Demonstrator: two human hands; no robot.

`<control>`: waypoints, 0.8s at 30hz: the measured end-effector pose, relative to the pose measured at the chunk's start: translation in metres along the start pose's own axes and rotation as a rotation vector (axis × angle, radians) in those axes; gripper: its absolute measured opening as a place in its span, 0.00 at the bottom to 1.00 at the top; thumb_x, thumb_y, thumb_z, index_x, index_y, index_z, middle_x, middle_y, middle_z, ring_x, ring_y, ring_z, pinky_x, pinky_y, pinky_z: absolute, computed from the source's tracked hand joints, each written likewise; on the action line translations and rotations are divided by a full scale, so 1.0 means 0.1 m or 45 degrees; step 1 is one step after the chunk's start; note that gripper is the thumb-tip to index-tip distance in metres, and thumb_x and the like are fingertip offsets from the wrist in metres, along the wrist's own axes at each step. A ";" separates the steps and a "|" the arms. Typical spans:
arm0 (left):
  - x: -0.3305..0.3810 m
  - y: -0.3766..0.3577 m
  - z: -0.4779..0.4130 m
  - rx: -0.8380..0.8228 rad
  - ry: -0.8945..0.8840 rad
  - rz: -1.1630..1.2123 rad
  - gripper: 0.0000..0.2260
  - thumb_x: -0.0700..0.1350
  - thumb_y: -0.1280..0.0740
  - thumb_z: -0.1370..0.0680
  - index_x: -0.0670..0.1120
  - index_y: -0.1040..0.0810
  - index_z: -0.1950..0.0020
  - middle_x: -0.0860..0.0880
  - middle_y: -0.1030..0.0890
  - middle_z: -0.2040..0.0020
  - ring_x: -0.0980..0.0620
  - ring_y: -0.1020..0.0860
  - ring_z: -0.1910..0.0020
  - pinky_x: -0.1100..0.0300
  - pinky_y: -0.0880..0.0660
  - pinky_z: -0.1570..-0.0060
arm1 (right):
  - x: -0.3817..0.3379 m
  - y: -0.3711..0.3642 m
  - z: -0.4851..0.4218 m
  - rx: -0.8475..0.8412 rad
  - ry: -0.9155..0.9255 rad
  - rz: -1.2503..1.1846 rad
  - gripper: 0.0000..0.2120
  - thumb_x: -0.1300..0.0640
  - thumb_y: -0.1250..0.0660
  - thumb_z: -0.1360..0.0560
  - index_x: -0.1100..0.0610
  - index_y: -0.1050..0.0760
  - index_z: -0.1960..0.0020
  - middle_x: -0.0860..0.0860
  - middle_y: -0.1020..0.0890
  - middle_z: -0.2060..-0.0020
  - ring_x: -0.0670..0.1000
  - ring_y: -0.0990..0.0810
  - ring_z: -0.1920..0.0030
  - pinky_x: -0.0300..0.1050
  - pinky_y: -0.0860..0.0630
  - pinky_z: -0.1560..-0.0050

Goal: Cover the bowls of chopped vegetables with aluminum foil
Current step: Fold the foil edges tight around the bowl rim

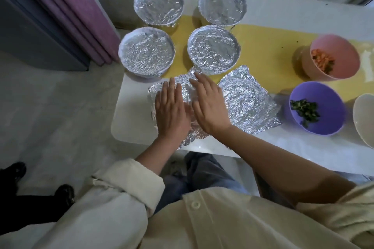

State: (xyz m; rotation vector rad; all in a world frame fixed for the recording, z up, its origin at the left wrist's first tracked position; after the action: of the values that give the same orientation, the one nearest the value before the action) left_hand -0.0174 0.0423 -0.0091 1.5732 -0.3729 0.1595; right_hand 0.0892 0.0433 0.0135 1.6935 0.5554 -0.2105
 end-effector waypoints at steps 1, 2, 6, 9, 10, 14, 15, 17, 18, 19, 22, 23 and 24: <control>-0.04 -0.09 0.00 -0.033 -0.012 -0.036 0.28 0.51 0.51 0.21 0.41 0.33 0.24 0.42 0.37 0.22 0.42 0.39 0.22 0.45 0.42 0.25 | 0.02 -0.08 -0.01 -0.067 0.016 0.012 0.26 0.51 0.52 0.19 0.63 0.35 0.27 0.59 0.35 0.26 0.58 0.40 0.25 0.52 0.42 0.27; -0.10 -0.15 0.00 -0.048 -0.022 -0.070 0.28 0.52 0.52 0.20 0.43 0.36 0.22 0.42 0.39 0.21 0.43 0.41 0.22 0.44 0.44 0.24 | 0.06 -0.17 -0.01 -0.157 0.028 0.051 0.28 0.48 0.55 0.18 0.63 0.39 0.24 0.59 0.38 0.24 0.58 0.44 0.23 0.54 0.45 0.25; -0.23 -0.24 0.00 -0.075 -0.028 -0.133 0.28 0.52 0.55 0.18 0.43 0.42 0.20 0.43 0.42 0.20 0.45 0.43 0.21 0.45 0.43 0.24 | 0.22 -0.44 0.10 -0.376 0.024 0.245 0.35 0.41 0.66 0.18 0.62 0.49 0.21 0.57 0.48 0.22 0.56 0.53 0.22 0.55 0.51 0.23; -0.27 -0.24 -0.02 -0.044 0.003 -0.019 0.28 0.51 0.52 0.19 0.42 0.42 0.20 0.44 0.40 0.20 0.46 0.39 0.22 0.48 0.40 0.26 | 0.29 -0.43 0.08 -0.311 -0.032 0.159 0.32 0.44 0.58 0.17 0.64 0.48 0.22 0.59 0.46 0.22 0.57 0.49 0.22 0.53 0.49 0.23; -0.28 -0.23 -0.03 -0.025 0.012 0.043 0.28 0.51 0.50 0.19 0.41 0.41 0.21 0.44 0.39 0.21 0.46 0.38 0.23 0.50 0.38 0.27 | 0.31 -0.42 0.07 -0.272 -0.067 0.101 0.31 0.46 0.55 0.17 0.65 0.47 0.22 0.61 0.43 0.23 0.59 0.45 0.23 0.53 0.46 0.24; -0.33 -0.21 -0.05 0.081 0.074 0.289 0.24 0.47 0.46 0.19 0.42 0.35 0.23 0.45 0.32 0.24 0.47 0.32 0.27 0.53 0.35 0.33 | 0.44 -0.39 0.00 -0.098 -0.157 -0.153 0.24 0.53 0.49 0.17 0.66 0.37 0.27 0.63 0.26 0.37 0.62 0.25 0.41 0.53 0.26 0.45; -0.34 -0.20 -0.06 0.102 0.095 0.343 0.23 0.46 0.46 0.19 0.42 0.33 0.24 0.45 0.30 0.25 0.47 0.31 0.28 0.54 0.34 0.34 | 0.48 -0.38 -0.02 -0.077 -0.190 -0.221 0.22 0.54 0.48 0.17 0.65 0.35 0.28 0.61 0.24 0.40 0.61 0.24 0.46 0.51 0.26 0.51; -0.38 -0.19 -0.07 0.131 0.159 0.429 0.22 0.45 0.45 0.19 0.42 0.31 0.26 0.45 0.27 0.27 0.47 0.29 0.30 0.53 0.33 0.35 | 0.56 -0.37 -0.04 -0.047 -0.294 -0.370 0.18 0.57 0.47 0.17 0.61 0.32 0.29 0.58 0.22 0.45 0.56 0.23 0.52 0.45 0.29 0.56; -0.41 -0.20 -0.08 0.140 0.192 0.455 0.22 0.45 0.45 0.19 0.42 0.31 0.26 0.45 0.26 0.29 0.47 0.28 0.31 0.52 0.32 0.35 | 0.60 -0.37 -0.04 -0.037 -0.360 -0.453 0.17 0.59 0.46 0.17 0.59 0.30 0.30 0.56 0.20 0.49 0.52 0.23 0.56 0.42 0.32 0.58; -0.43 -0.20 -0.09 0.146 0.214 0.471 0.21 0.45 0.45 0.19 0.42 0.30 0.27 0.45 0.25 0.30 0.47 0.27 0.32 0.50 0.30 0.35 | 0.65 -0.38 -0.03 -0.031 -0.433 -0.538 0.16 0.59 0.46 0.17 0.58 0.28 0.31 0.51 0.20 0.56 0.47 0.25 0.61 0.41 0.33 0.60; -0.46 -0.21 -0.14 0.121 0.179 0.459 0.20 0.45 0.46 0.19 0.44 0.28 0.27 0.46 0.23 0.32 0.46 0.25 0.34 0.46 0.28 0.36 | 0.77 -0.45 0.05 -0.007 -0.658 -0.709 0.15 0.59 0.45 0.17 0.56 0.26 0.34 0.43 0.27 0.67 0.42 0.31 0.69 0.41 0.34 0.65; -0.46 -0.21 -0.18 0.094 0.152 0.419 0.21 0.46 0.47 0.18 0.46 0.28 0.27 0.45 0.24 0.31 0.45 0.26 0.34 0.45 0.29 0.36 | 0.80 -0.46 0.09 0.020 -0.717 -0.740 0.14 0.58 0.45 0.17 0.57 0.26 0.35 0.42 0.27 0.67 0.42 0.30 0.68 0.42 0.34 0.64; -0.45 -0.21 -0.21 0.061 0.137 0.362 0.21 0.47 0.47 0.19 0.47 0.29 0.27 0.44 0.25 0.30 0.43 0.27 0.32 0.44 0.30 0.35 | 0.81 -0.46 0.12 0.054 -0.770 -0.772 0.14 0.58 0.45 0.17 0.58 0.25 0.36 0.42 0.26 0.65 0.43 0.30 0.66 0.41 0.34 0.62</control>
State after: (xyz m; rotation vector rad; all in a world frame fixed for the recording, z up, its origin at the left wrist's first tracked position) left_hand -0.0497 0.0692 -0.0431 1.5459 -0.5101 0.4736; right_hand 0.1396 0.0560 -0.0646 1.3599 0.5851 -1.1332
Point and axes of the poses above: each hand's wrist, its own z-axis away from the middle knuckle, its own y-axis out of the back of the hand, x = y × z, the point moved 7 cm from there along -z, towards the middle knuckle
